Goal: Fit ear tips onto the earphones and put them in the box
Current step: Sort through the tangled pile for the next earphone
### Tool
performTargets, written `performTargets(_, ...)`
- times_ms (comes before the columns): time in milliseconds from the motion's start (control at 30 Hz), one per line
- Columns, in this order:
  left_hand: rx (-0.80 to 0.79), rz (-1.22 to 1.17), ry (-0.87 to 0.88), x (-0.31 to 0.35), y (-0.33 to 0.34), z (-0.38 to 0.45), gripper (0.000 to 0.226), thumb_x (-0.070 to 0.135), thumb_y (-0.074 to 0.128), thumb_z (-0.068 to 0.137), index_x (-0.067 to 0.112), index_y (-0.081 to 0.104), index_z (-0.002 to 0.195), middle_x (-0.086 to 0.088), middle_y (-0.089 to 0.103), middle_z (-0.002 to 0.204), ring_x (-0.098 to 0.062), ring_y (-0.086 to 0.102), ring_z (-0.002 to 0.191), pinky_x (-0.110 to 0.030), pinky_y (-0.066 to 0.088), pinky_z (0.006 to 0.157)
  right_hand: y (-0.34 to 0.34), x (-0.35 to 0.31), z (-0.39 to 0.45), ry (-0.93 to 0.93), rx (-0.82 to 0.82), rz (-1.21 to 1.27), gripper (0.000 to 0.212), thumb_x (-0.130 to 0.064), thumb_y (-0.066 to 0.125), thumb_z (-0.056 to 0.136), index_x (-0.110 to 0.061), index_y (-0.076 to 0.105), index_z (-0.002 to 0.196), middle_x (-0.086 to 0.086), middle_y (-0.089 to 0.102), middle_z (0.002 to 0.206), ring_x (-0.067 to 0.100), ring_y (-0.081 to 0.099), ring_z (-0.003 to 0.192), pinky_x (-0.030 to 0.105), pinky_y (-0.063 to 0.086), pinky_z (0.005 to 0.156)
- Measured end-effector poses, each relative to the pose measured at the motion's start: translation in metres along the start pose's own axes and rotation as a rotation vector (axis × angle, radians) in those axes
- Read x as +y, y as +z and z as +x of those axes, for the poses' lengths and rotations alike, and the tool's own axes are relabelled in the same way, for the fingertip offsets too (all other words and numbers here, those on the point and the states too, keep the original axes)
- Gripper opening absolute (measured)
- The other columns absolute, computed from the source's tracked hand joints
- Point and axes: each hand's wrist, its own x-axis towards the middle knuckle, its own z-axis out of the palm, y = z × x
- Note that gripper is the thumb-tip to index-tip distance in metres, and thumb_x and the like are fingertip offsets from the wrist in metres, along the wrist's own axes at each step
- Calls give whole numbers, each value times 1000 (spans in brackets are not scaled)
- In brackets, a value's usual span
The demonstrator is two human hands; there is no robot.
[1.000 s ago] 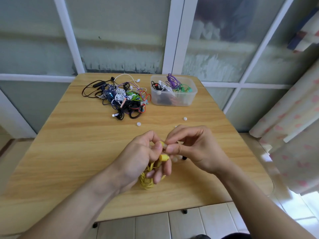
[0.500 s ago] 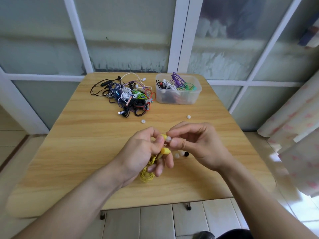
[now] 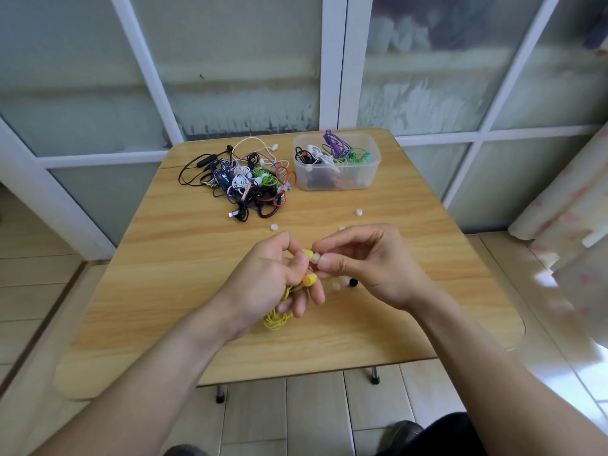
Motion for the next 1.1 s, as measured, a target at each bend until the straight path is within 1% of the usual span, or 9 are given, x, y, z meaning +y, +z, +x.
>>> performTargets(100, -14, 62, 11, -3, -3, 5, 17, 0, 37, 101, 7, 40, 86, -17, 65, 60, -22, 45, 40, -24, 24, 38, -1, 3, 5, -18, -25, -52, 15, 0, 72, 72, -1, 72, 86, 6, 74, 79, 21, 72, 72, 26, 58, 68)
performTargets(300, 52, 81, 84, -11, -10, 11, 20, 0, 37, 101, 9, 39, 83, -16, 62, 57, -21, 40, 38, -16, 27, 36, 4, 7, 16, -56, -5, -129, 20, -3, 73, 72, -1, 73, 92, 5, 70, 78, 18, 70, 73, 24, 57, 68)
performTargets(433, 81, 63, 121, -18, -14, 14, 19, 0, 38, 101, 8, 38, 84, -17, 60, 56, -20, 38, 35, -16, 26, 35, 9, 8, 20, -49, 5, -118, 17, 0, 71, 72, 1, 73, 89, 8, 68, 77, 19, 71, 71, 24, 57, 67)
performTargets(633, -21, -13, 90, -23, -22, 11, 18, 0, 36, 101, 8, 38, 86, -17, 60, 54, -19, 38, 33, -16, 25, 36, 11, 9, 22, -40, -16, -165, 14, 0, 74, 70, 2, 73, 83, 5, 71, 73, 22, 72, 65, 25, 57, 62)
performTargets(733, -34, -59, 61, -22, -25, 9, 19, -1, 35, 102, 8, 37, 85, -15, 57, 51, -17, 37, 30, -15, 20, 35, 14, 9, 24, -113, -13, -283, 10, -5, 77, 70, -1, 74, 79, 7, 71, 74, 25, 72, 63, 27, 56, 61)
performTargets(867, -51, -171, 22, -20, -25, 8, 18, 3, 35, 103, 9, 38, 86, -13, 55, 49, -16, 37, 28, -14, 16, 33, 18, 3, 23, -312, 35, -472, 10, -5, 81, 71, -5, 76, 79, 9, 72, 76, 24, 71, 67, 36, 59, 61)
performTargets(967, -40, -232, 42, -17, -23, 11, 18, 5, 36, 102, 9, 36, 85, -13, 55, 49, -16, 38, 27, -13, 17, 32, 19, 3, 23, -486, 97, -678, 12, -2, 82, 73, -7, 75, 81, 5, 72, 78, 18, 69, 71, 29, 55, 62)
performTargets(1033, -4, -265, 80, -14, -19, 13, 17, 5, 38, 102, 10, 35, 85, -13, 55, 50, -17, 39, 28, -14, 18, 33, 21, 5, 21, -499, 176, -707, 12, -4, 80, 76, -11, 76, 84, 1, 71, 80, 14, 67, 71, 26, 52, 62)
performTargets(1100, 54, -284, 132, -13, -15, 14, 17, 6, 40, 101, 10, 36, 85, -14, 57, 52, -17, 41, 30, -15, 20, 33, 25, 7, 19, -431, 224, -614, 13, -5, 78, 79, -13, 76, 88, 1, 71, 82, 14, 67, 73, 26, 53, 63)
